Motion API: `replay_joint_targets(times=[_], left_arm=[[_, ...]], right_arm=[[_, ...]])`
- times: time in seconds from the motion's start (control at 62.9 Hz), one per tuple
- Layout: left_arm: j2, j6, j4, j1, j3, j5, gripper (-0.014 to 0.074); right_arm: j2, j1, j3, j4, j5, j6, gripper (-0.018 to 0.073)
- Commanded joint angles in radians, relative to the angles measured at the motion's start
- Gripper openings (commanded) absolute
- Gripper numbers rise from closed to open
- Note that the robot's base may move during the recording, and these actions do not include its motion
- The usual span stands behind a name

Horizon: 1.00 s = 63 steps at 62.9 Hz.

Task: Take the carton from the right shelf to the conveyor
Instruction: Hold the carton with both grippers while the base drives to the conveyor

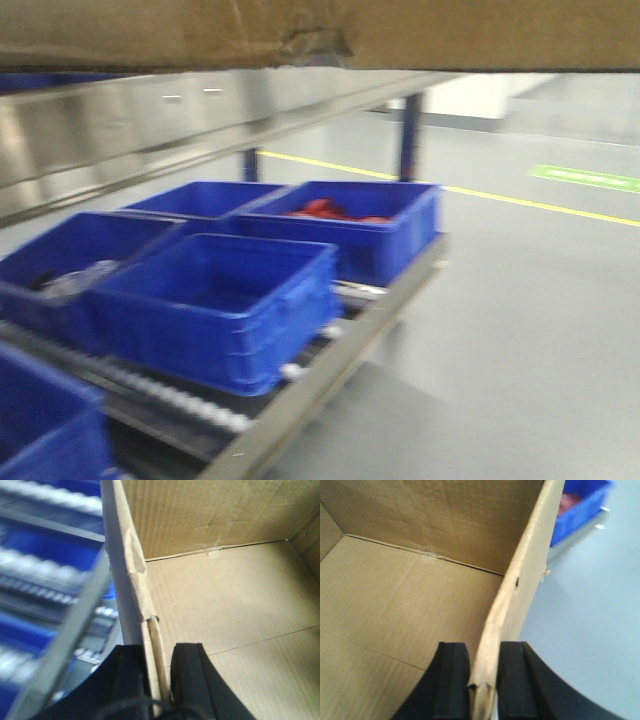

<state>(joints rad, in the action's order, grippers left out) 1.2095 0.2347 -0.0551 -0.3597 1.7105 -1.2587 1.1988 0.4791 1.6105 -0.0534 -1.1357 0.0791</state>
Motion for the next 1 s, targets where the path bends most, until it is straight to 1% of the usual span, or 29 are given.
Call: replay_joint_targets(times=[0.0,0.573,0.986], left_arm=[[-0.009,-0.012,-0.004,-0.007,0.006,0.038,-0.0007],[-0.009,-0.012,-0.004,-0.007,0.006,0.038,-0.0007],[-0.009,-0.012,-0.036,-0.007,0.006,0.038,-0.0007]], right_arm=[[-0.013,0.001,0.005,-0.013,0.029,-0.030,-0.0066],[-0.013,0.001,0.005,-0.013,0.029,-0.030,-0.0066],[-0.013,0.001,0.005,-0.013,0.029,-0.030,-0.0066]])
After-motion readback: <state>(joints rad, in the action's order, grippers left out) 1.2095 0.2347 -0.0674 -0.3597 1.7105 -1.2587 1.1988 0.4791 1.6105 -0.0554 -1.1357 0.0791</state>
